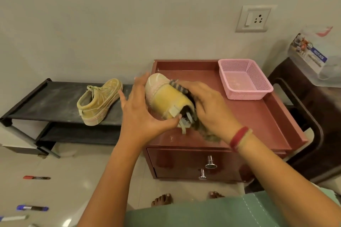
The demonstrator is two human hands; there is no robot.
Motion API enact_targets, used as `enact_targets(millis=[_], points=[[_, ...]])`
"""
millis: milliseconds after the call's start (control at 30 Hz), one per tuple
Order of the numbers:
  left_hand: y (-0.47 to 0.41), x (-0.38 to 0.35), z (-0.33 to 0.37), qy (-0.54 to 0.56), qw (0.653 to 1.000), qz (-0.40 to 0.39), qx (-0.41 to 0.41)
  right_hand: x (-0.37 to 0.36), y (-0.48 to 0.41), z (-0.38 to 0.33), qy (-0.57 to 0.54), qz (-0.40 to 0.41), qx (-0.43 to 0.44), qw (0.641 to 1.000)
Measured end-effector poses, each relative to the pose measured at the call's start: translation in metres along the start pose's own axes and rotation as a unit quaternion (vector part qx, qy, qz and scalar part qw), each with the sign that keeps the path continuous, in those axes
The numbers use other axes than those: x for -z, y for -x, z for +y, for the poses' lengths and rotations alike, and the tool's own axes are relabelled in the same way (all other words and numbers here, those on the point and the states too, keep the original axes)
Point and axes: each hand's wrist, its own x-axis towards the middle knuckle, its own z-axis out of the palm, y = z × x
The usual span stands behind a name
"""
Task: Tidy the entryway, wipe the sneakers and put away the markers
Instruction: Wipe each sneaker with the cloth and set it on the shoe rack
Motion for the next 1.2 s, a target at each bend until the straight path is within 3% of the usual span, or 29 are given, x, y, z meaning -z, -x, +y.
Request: enact_targets(millis=[167, 300, 433, 600, 733, 833, 967, 1033, 1133, 1200], points=[[0.006, 0.005, -0.004, 0.009, 1.0, 0.004, 0.0, -0.011, 0.011, -0.012, 0.046, -0.023, 0.06, 0.997], [0.007, 0.007, -0.006, 0.0, 1.0, -0.001, -0.001, -0.006, 0.006, 0.0, 0.025, -0.01, -0.029, 0.999], [0.008, 0.01, -0.012, -0.001, 1.0, -0.02, 0.018, -0.016, 0.022, -0.013, 0.059, -0.012, 0.032, 0.998], [0.012, 0.017, -0.015, -0.02, 0.998, -0.019, 0.063, -0.02, 0.009, 0.035, 0.056, -0.029, -0.088, 0.994], [0.014, 0.017, -0.022, -0.067, 0.993, -0.027, 0.097, -0.01, 0.012, 0.041, 0.038, 0.054, -0.125, 0.99], [0.014, 0.016, -0.024, -0.076, 0.99, -0.043, 0.109, -0.009, 0.01, 0.02, 0.024, 0.07, -0.089, 0.993], [0.015, 0.014, -0.023, -0.084, 0.986, -0.042, 0.138, -0.032, 0.028, -0.012, 0.085, -0.039, 0.045, 0.995], [0.016, 0.018, -0.026, -0.09, 0.982, -0.04, 0.158, -0.035, 0.03, -0.001, 0.108, -0.071, 0.025, 0.991], [0.015, 0.022, -0.031, -0.104, 0.978, -0.048, 0.173, -0.031, 0.021, 0.021, 0.121, -0.036, -0.053, 0.991], [0.014, 0.022, -0.032, -0.106, 0.979, -0.047, 0.166, -0.036, 0.024, 0.011, 0.072, -0.018, -0.046, 0.996]])
